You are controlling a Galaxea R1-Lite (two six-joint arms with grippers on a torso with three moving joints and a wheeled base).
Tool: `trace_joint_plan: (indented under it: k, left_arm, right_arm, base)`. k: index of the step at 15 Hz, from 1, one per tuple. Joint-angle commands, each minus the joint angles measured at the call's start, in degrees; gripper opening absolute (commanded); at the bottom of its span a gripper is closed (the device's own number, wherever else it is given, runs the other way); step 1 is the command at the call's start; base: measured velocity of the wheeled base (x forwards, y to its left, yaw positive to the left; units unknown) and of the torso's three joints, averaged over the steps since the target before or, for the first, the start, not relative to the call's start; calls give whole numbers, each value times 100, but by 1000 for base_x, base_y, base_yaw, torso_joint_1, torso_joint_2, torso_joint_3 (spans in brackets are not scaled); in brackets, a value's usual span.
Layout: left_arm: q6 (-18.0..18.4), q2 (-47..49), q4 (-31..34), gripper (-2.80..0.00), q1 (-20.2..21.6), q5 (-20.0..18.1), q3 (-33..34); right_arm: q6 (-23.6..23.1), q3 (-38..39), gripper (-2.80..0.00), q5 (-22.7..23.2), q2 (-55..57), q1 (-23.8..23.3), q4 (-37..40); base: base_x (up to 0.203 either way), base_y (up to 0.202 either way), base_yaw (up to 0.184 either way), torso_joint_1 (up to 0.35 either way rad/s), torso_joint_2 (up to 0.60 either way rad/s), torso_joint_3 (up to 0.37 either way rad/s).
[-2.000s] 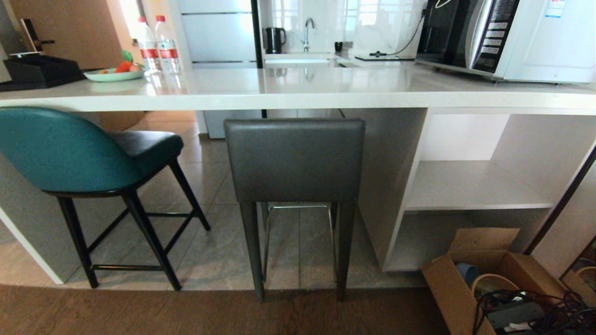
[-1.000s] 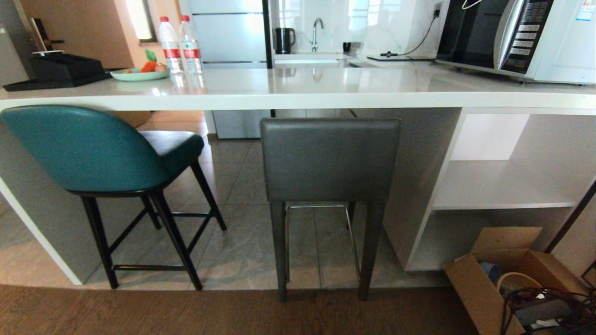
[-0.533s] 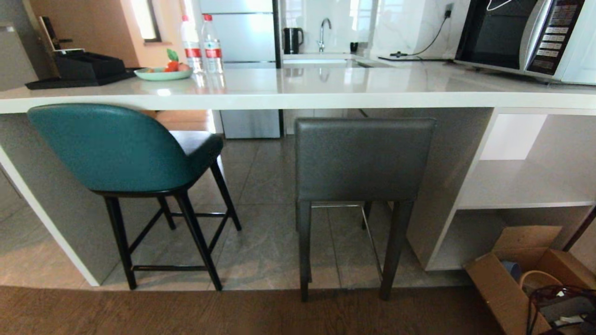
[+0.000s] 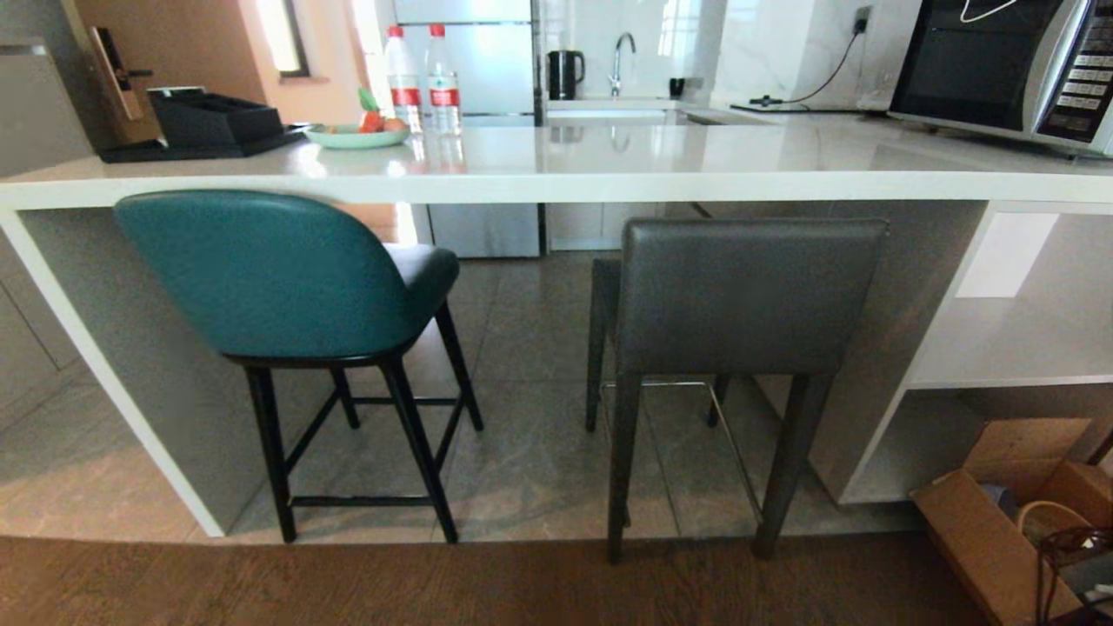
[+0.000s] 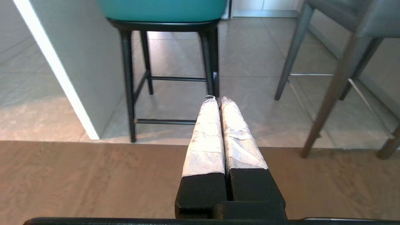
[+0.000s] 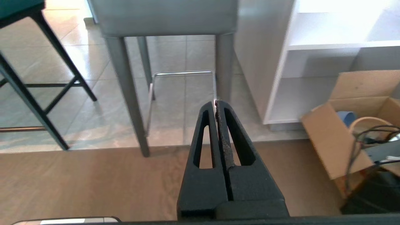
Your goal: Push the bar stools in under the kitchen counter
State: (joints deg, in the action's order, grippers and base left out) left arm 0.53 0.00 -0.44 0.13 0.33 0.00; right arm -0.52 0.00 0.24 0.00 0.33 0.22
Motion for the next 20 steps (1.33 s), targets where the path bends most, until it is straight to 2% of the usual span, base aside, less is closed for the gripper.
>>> trace_joint_plan:
  k: [1, 8, 20]
  left_arm:
    - [0, 9, 0, -280, 4, 3, 18]
    - [9, 9, 18, -280, 4, 3, 9]
    - [9, 9, 26, -280, 4, 3, 0]
  right_arm:
    - [-1, 26, -280, 2, 8, 2, 3]
    - [34, 26, -280, -16, 0, 2, -4]
    - [105, 26, -280, -24, 7, 2, -10]
  base:
    - [0, 195, -1, 2, -1, -2]
    - [0, 186, -1, 3, 1, 2]
    - [0, 6, 1, 0, 1, 0]
